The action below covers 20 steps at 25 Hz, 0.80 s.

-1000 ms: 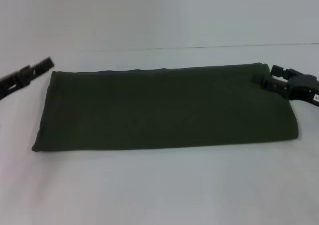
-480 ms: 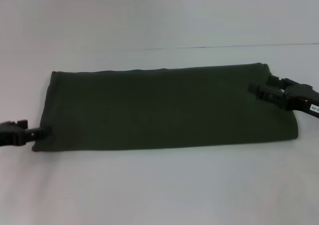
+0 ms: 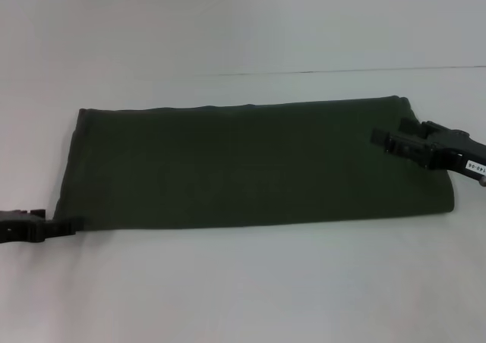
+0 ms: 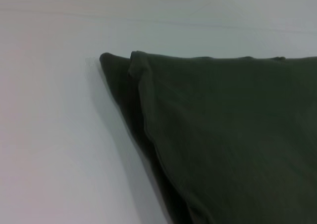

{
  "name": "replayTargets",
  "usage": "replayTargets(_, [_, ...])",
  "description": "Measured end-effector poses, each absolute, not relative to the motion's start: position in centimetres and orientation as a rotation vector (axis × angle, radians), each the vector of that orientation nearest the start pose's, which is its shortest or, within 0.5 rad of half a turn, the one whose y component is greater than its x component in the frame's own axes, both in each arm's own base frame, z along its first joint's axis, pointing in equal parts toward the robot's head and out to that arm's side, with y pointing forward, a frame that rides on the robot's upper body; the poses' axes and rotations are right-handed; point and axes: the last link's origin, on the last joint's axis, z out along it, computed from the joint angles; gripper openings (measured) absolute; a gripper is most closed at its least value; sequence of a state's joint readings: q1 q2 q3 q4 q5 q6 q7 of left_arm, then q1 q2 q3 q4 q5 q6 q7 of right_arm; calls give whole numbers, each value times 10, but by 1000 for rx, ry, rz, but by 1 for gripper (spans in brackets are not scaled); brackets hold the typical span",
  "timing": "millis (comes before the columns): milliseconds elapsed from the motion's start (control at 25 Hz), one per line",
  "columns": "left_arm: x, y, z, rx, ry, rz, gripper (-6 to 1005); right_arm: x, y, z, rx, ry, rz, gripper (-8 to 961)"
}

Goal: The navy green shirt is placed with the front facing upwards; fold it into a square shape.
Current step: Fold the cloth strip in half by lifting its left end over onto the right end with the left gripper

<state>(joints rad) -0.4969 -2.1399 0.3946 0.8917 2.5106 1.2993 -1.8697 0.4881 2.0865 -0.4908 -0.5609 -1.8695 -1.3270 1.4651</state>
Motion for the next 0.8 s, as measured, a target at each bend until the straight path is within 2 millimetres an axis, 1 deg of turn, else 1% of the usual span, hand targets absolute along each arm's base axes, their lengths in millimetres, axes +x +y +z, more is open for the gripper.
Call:
replayTargets(360, [-347,331,36,-2224,-1272,-199,806,305,348,20,-2217,990,848,900])
replayTargets(600, [-342,333,31,-2258,-1244,-180,589,310,344,21,-2204,1005,843,900])
replayTargets(800, [-341,336,33,-2244,-1239,-193,480,320,335,27,-2186,1017,842,900])
